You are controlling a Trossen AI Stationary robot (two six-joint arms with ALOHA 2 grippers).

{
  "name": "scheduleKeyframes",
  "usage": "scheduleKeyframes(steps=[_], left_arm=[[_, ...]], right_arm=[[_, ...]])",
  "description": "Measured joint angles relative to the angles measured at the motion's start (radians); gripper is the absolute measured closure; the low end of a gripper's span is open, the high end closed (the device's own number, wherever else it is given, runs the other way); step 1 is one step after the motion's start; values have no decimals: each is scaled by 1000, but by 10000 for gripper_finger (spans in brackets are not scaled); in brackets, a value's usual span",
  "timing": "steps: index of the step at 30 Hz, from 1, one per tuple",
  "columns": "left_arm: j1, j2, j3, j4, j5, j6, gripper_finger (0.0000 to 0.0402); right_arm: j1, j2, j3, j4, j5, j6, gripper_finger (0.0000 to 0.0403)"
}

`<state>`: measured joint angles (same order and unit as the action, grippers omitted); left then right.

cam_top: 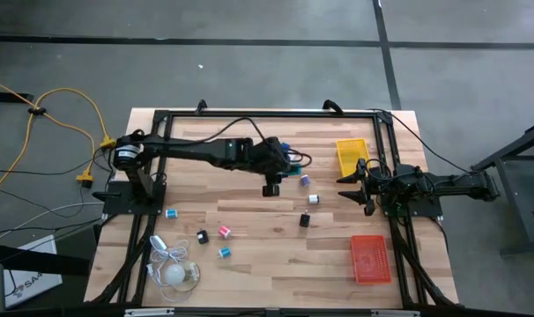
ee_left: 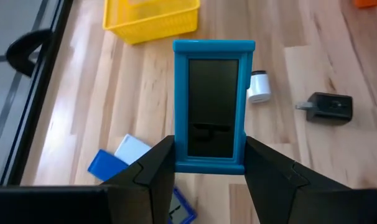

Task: Pick & Place Office items
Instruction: Put the light blue digital clock into the yellow bin

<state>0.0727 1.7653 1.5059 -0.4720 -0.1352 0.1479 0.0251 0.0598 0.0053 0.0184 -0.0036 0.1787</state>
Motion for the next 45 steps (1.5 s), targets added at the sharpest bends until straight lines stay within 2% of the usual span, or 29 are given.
scheduleKeyframes(steps=[35,45], left_arm=[[1,0,-1,-39,7,-77,243],[1,0,-1,-45,7,-105,243]], right_arm=[[0,0,0,14,4,1,220],[1,0,0,29,2,87,220]])
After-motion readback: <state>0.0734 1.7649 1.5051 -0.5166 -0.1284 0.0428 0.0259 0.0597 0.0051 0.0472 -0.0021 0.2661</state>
